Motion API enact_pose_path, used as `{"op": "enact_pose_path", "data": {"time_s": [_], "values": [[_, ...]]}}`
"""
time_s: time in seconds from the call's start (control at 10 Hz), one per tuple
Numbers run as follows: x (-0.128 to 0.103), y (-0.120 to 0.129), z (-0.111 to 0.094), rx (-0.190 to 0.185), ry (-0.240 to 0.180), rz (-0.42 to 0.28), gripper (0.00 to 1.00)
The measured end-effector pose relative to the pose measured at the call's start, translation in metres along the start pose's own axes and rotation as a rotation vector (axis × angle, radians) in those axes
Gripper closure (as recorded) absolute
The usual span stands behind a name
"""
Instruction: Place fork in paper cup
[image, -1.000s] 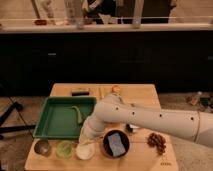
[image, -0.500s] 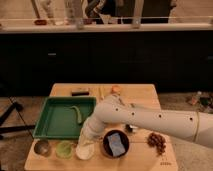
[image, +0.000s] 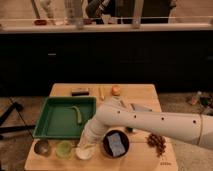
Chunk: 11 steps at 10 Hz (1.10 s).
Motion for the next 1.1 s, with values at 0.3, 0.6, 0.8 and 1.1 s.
{"op": "enact_pose_path", "data": {"time_s": [0.3, 0.6, 0.8, 1.1], "values": [[0.011, 0.007, -0.003, -0.002, -0.003, 0.011, 1.0], [0.013, 0.003, -0.001, -0.007, -0.008, 0.015, 1.0], [0.014, 0.002, 0.0, -0.009, -0.011, 0.016, 1.0], [0.015, 0.002, 0.001, -0.012, -0.013, 0.015, 1.0]]}}
